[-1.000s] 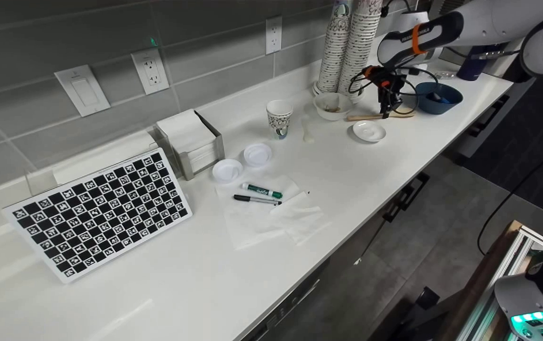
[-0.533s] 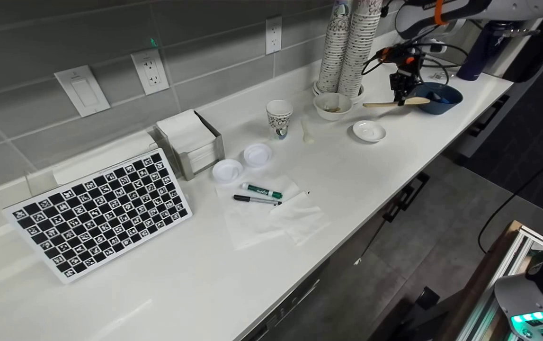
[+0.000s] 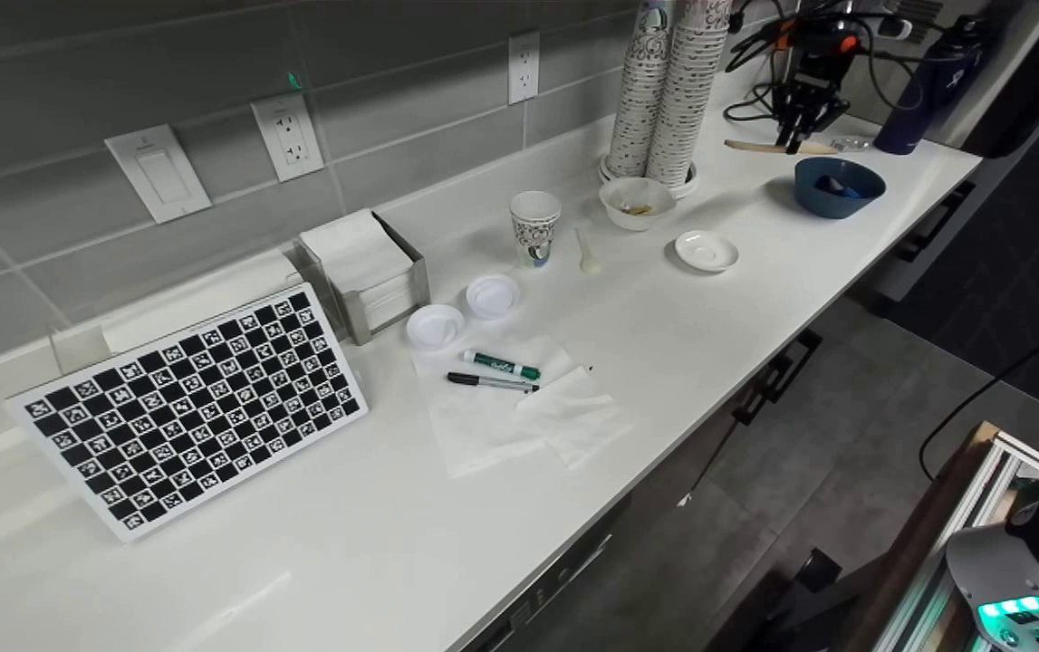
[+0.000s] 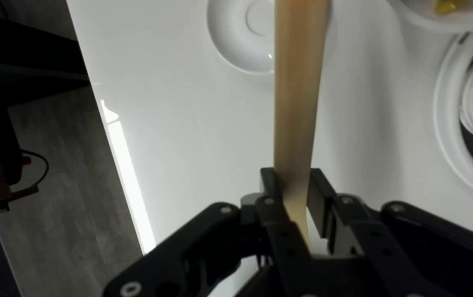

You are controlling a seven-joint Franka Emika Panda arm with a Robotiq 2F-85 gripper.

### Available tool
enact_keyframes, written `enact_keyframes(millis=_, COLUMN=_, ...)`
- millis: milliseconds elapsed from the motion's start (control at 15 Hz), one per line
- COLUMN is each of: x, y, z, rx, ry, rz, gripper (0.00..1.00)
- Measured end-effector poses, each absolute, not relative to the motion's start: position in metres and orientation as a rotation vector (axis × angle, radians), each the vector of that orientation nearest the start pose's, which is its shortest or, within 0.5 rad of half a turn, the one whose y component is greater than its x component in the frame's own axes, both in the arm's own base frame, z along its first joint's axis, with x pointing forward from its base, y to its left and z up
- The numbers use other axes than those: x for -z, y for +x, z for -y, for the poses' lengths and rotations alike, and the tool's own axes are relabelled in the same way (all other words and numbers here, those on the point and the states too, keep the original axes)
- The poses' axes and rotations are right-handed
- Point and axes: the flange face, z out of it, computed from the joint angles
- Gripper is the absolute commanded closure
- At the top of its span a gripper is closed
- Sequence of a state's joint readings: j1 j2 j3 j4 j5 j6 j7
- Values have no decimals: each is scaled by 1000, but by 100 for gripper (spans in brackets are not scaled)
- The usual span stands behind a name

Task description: Lift the wooden spoon from the table and place it on top of the blue bowl

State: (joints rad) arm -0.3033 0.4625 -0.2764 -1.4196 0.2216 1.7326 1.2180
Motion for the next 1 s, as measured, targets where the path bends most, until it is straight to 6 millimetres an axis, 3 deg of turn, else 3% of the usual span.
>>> enact_keyframes(millis=200, x=-440, y=582, z=373, rx=-100, ry=-1735, rz=-2546, gripper=94)
enact_keyframes(millis=400, x=-418, y=567, z=424, rx=-79, ry=-1604, rz=-2635, gripper=94)
enact_keyframes(millis=667, x=-386, y=550, z=477, rx=-36, ry=-1391, rz=-2710, gripper=94)
enact_keyframes(millis=1000, x=-395, y=526, z=527, rx=144, ry=-1224, rz=-2734, gripper=94)
